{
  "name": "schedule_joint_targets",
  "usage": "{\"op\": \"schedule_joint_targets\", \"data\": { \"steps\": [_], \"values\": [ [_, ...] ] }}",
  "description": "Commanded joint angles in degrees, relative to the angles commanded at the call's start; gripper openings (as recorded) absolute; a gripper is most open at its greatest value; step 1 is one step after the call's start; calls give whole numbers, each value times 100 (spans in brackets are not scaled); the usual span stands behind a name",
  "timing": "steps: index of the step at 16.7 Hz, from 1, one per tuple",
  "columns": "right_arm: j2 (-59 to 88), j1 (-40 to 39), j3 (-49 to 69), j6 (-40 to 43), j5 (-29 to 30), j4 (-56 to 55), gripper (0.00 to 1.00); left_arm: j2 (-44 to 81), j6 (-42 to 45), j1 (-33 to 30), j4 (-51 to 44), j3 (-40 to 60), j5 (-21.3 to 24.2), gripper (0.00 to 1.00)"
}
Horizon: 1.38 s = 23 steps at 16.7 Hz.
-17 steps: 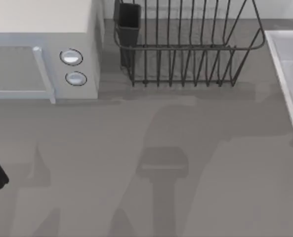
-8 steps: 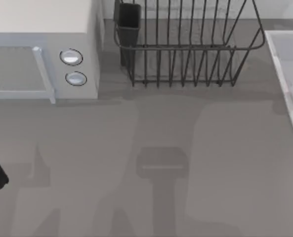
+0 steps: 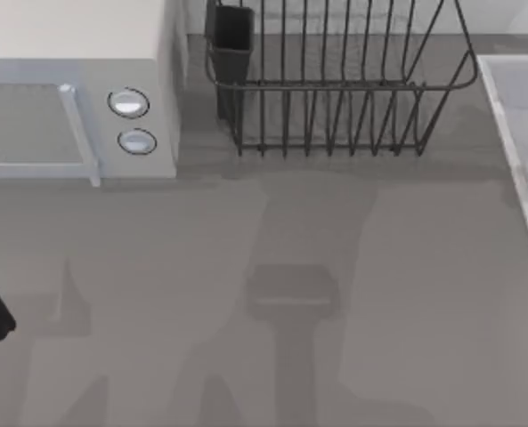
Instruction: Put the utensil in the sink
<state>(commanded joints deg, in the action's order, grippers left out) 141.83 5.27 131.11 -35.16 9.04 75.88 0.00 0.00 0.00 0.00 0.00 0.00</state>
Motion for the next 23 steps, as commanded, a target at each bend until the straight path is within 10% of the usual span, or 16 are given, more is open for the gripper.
{"op": "schedule_joint_targets", "data": {
  "steps": [8, 21, 23],
  "values": [
    [38, 26, -535, 37, 10, -600, 0, 0, 0, 0, 0, 0, 0, 100],
    [38, 26, -535, 37, 10, -600, 98, 0, 0, 0, 0, 0, 0, 100],
    [38, 26, -535, 37, 10, -600, 100, 0, 0, 0, 0, 0, 0, 100]
  ]
}}
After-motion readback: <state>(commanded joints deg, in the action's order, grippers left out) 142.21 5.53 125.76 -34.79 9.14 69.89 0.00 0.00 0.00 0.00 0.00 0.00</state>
